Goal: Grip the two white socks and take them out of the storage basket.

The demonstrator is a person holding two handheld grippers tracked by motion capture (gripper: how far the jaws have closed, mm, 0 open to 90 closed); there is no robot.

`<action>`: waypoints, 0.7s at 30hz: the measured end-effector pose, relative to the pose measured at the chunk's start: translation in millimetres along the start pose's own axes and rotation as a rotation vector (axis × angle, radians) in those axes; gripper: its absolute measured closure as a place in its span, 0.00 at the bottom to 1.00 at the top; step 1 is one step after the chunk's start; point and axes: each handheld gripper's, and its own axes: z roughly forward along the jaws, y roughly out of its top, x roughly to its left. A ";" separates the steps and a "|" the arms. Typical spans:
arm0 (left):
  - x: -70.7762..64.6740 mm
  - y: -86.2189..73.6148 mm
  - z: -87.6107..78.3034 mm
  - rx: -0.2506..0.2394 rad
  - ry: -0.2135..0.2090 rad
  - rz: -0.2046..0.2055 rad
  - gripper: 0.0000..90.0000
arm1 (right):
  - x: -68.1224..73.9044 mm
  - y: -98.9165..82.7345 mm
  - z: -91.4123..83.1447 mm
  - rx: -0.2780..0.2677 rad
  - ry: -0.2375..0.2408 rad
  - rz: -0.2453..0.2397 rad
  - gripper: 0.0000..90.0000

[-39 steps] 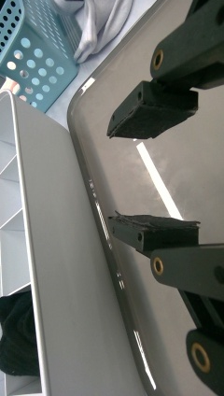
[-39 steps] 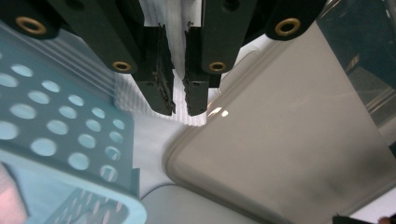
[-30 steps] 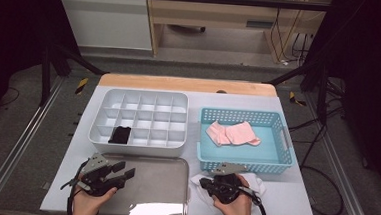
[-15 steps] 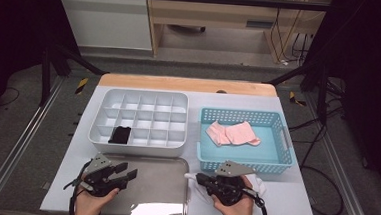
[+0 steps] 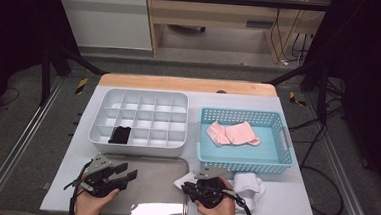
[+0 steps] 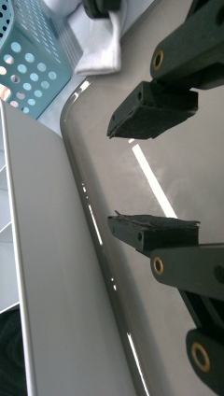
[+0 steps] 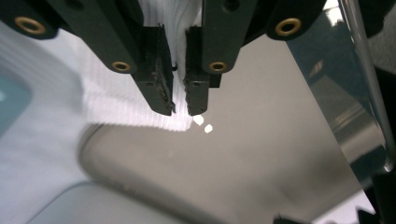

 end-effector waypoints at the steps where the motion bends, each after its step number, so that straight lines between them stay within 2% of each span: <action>1: -0.1 0.0 -0.2 -0.001 0.000 0.000 0.55 | -0.1 0.7 -3.4 -0.008 -0.004 0.002 0.87; 5: 0.0 0.3 -0.9 -0.006 0.000 -0.002 0.55 | -6.0 4.7 -24.2 -0.090 -0.026 0.006 0.82; 8: -0.4 0.0 -0.5 -0.005 -0.002 -0.002 0.55 | -17.3 1.9 -38.1 -0.133 -0.068 0.025 0.80; 11: -1.5 -0.3 1.1 0.002 -0.006 -0.002 0.54 | -26.8 -9.9 -42.6 -0.112 -0.099 0.047 0.78; 14: -3.3 -0.4 2.6 0.008 -0.010 0.004 0.55 | -31.1 -24.4 -39.9 -0.074 -0.083 0.071 0.78; 18: -5.3 -0.5 3.9 0.009 -0.013 0.001 0.54 | -31.0 -37.9 -32.0 -0.034 -0.055 0.077 0.75; 21: -5.8 -0.1 5.3 0.013 -0.014 -0.002 0.54 | -30.2 -40.7 -27.3 -0.026 -0.037 0.081 0.74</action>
